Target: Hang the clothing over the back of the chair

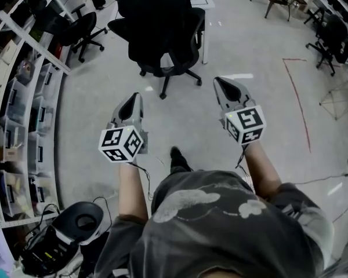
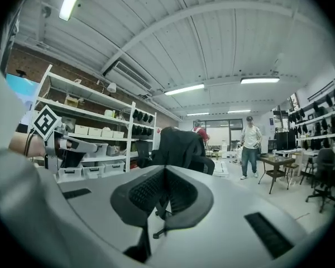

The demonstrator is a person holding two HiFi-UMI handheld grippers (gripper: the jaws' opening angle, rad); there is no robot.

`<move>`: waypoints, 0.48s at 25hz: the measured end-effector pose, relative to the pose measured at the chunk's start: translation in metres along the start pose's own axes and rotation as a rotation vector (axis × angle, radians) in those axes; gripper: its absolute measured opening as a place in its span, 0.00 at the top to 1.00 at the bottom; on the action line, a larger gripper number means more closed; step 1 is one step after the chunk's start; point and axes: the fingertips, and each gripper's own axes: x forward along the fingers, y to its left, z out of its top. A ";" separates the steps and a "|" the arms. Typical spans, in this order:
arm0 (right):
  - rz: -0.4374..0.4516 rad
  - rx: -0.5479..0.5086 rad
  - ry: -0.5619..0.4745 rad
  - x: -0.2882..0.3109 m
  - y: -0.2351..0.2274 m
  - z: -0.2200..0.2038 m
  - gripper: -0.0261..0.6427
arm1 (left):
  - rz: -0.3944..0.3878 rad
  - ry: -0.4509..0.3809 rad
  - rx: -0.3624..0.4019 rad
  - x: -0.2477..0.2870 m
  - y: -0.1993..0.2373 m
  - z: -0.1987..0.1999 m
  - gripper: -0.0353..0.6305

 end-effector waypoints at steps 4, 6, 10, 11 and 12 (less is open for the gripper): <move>0.012 -0.001 0.011 -0.020 0.003 -0.006 0.97 | -0.001 -0.003 -0.005 -0.010 -0.014 -0.007 0.94; 0.024 -0.004 0.013 -0.028 0.005 -0.007 0.97 | -0.004 0.001 -0.006 -0.015 -0.022 -0.011 0.94; 0.046 -0.027 0.028 -0.041 0.008 -0.009 0.97 | -0.002 0.009 -0.018 -0.023 -0.034 -0.019 0.94; 0.051 -0.029 0.031 -0.045 0.008 -0.011 0.97 | -0.002 0.010 -0.021 -0.024 -0.038 -0.021 0.94; 0.054 -0.030 0.034 -0.048 0.008 -0.013 0.97 | -0.003 0.012 -0.023 -0.026 -0.041 -0.023 0.94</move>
